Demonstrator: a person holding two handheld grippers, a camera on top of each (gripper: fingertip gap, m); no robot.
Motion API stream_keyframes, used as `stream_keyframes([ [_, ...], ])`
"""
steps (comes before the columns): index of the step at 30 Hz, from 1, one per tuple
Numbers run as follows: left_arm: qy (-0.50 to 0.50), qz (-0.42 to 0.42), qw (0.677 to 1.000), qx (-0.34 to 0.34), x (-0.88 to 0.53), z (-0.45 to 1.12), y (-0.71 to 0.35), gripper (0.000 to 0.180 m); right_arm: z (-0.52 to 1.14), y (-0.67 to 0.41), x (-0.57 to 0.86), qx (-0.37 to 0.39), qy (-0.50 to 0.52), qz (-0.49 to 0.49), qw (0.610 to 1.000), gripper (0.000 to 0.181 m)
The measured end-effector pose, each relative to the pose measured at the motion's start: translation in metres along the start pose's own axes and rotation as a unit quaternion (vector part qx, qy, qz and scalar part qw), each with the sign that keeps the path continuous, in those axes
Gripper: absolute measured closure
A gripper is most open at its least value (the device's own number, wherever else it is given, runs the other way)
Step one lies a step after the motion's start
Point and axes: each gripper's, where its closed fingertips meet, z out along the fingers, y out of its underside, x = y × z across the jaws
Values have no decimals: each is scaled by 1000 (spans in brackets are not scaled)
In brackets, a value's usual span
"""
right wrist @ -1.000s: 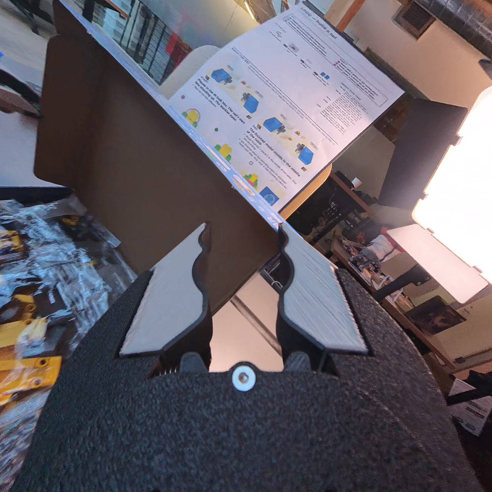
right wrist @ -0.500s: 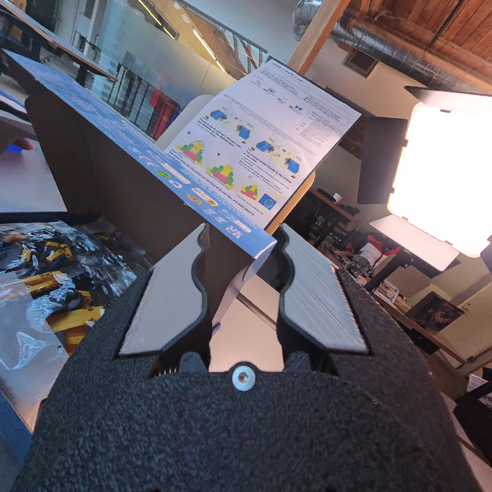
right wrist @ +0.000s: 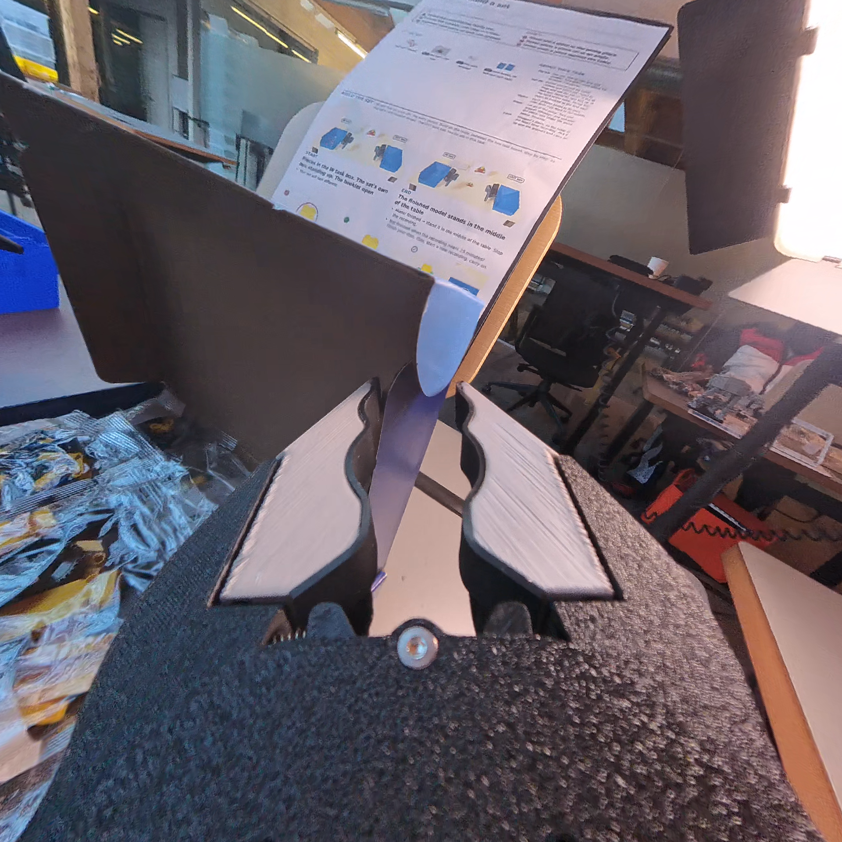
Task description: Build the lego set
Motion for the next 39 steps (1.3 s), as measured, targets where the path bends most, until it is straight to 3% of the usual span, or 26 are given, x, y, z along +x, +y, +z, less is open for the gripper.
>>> stream_keyframes([
  [4,-45,35,998,-27,-11,47,-10,120,53,17,23,-43,16,-28,999,156],
  [6,-81,50,994,-53,-24,72,-9,133,75,40,27,-88,9,-21,996,151],
  [9,-144,62,981,-115,-44,95,3,178,74,57,24,-110,-10,-2,994,138],
  [13,-182,30,973,-136,-60,104,16,179,3,52,32,-79,-2,20,997,133],
  [16,-190,12,971,-143,-66,108,26,179,-75,73,71,-118,63,-10,991,133],
  [19,-186,6,972,-147,-66,106,27,180,-173,101,140,-212,186,-71,957,131],
  [22,-175,11,973,-148,-62,103,27,177,-284,113,217,-304,314,-119,891,125],
  [25,-165,16,976,-141,-55,100,27,174,-366,154,267,-396,352,-44,847,104],
  [26,-159,17,977,-138,-52,100,26,172,-382,175,274,-425,343,-11,838,106],
  [28,-154,20,979,-132,-46,100,25,161,-383,205,264,-434,284,47,853,140],
  [30,-152,23,981,-122,-41,96,21,151,-376,201,263,-416,294,14,860,163],
  [34,-153,32,982,-108,-39,84,12,144,-347,188,230,-388,291,-38,874,168],
  [39,-152,36,982,-106,-41,76,9,141,-336,176,189,-389,308,-130,858,172],
])
